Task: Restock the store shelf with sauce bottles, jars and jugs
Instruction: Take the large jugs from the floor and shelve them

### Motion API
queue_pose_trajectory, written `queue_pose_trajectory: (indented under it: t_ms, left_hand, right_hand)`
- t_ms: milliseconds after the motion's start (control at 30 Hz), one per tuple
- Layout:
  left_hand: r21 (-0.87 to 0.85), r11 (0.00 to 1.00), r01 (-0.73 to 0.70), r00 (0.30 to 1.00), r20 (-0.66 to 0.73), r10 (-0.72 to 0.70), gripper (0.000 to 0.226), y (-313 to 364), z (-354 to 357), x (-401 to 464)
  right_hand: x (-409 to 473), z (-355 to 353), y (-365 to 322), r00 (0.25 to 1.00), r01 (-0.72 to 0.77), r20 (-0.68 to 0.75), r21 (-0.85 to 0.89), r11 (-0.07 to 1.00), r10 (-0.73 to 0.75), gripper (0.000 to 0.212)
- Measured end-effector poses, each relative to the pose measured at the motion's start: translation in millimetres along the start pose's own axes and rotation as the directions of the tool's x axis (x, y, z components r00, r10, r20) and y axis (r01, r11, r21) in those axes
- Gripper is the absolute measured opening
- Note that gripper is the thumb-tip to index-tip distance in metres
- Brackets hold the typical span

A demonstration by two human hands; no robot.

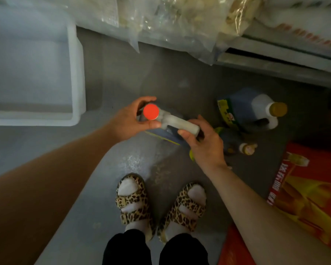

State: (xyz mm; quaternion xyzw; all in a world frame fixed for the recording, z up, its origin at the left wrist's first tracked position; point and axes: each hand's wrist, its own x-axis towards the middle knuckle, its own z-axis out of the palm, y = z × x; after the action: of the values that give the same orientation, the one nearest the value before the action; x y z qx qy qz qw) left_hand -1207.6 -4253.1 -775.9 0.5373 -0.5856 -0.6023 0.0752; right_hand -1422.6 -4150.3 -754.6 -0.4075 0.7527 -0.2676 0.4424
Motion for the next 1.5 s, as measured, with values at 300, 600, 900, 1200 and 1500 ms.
queue_pose_trajectory:
  t_ms: [300,600,900,1200,1500]
  left_hand:
    - [0.060,0.995,0.085,0.996,-0.011,-0.084,0.046,34.0,-6.9,61.5]
    - [0.021,0.987,0.158,0.987,-0.034,-0.157,0.063,31.3,-20.6,37.7]
    - [-0.030,0.981,0.193,0.978,-0.070,-0.195,0.063,87.9,-53.3,-42.2]
    - [-0.037,0.990,0.135,0.986,-0.097,-0.138,0.077,250.6,-94.2,-142.7]
    - [0.076,0.994,-0.080,0.992,-0.095,0.087,0.056,465.6,-124.7,-260.2]
  right_hand:
    - [56.0,-2.9,-3.0,0.991,-0.094,-0.092,0.076,0.993,0.101,0.052]
    - [53.6,-11.2,-23.2,1.000,-0.017,-0.006,-0.148,0.989,0.017,0.059]
    - [4.5,-46.0,-108.5,0.998,0.037,0.055,-0.222,0.974,-0.025,0.059]
    - [-70.3,-152.5,-258.7,0.998,0.062,0.036,-0.249,0.967,-0.054,0.052]
    - [-190.3,-299.1,-421.0,0.945,0.179,-0.205,-0.329,0.927,-0.255,0.046]
